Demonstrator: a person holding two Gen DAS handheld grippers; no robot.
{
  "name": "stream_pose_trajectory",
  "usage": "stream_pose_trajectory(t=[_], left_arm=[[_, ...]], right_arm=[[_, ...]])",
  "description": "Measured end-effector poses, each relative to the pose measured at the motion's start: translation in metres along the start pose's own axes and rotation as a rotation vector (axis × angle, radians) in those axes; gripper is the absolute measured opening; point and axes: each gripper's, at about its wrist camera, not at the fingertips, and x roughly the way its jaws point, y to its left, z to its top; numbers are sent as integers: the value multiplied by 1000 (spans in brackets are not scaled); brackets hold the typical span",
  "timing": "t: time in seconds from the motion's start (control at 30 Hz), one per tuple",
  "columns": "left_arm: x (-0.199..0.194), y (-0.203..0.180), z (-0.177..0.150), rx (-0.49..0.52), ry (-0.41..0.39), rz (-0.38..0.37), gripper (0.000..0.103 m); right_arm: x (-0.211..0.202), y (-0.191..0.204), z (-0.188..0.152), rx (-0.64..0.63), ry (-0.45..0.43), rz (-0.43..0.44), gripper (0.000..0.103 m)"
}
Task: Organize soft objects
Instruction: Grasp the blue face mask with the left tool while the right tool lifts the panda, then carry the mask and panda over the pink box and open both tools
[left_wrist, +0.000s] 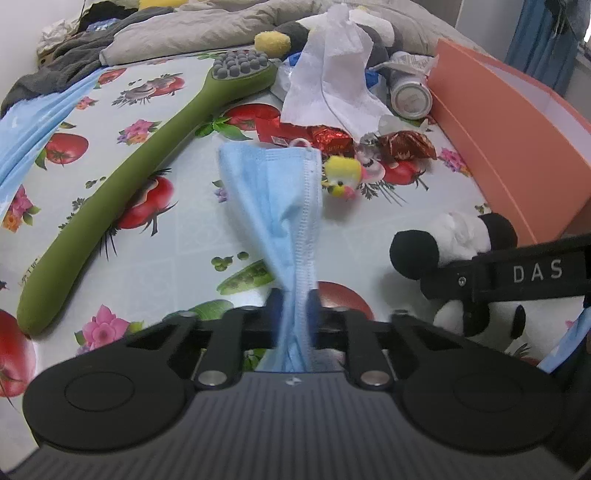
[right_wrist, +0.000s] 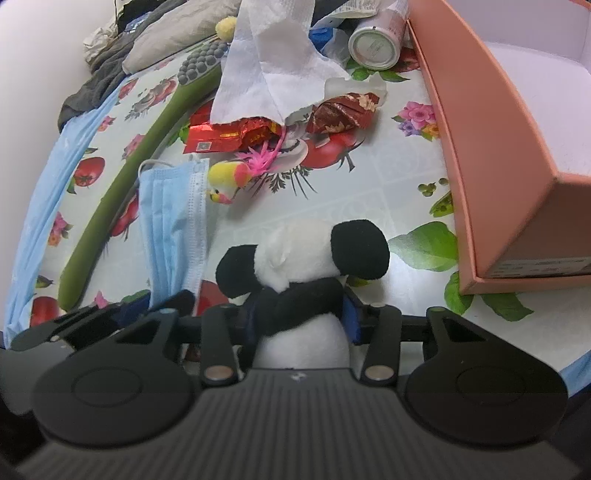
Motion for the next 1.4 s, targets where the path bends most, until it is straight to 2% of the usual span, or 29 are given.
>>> stream_pose_trajectory(t=[0.13,0.63,1.0,1.4], left_arm=[[-12,2,-1,-26,-14,-16,6],[-92,18,6,-127,-151,-9,5],[-143,5,11,-163,-222,-72,5],[-195,-15,37,-186,-315,-159,5]], right_arm=[[-11,0,0,-11,-22,-6,46],[-73,12,-1,-47,-134,17,46],[-116,20,-4,-78,-217,33,46],[-170,18,17,-125,-350,48,46]])
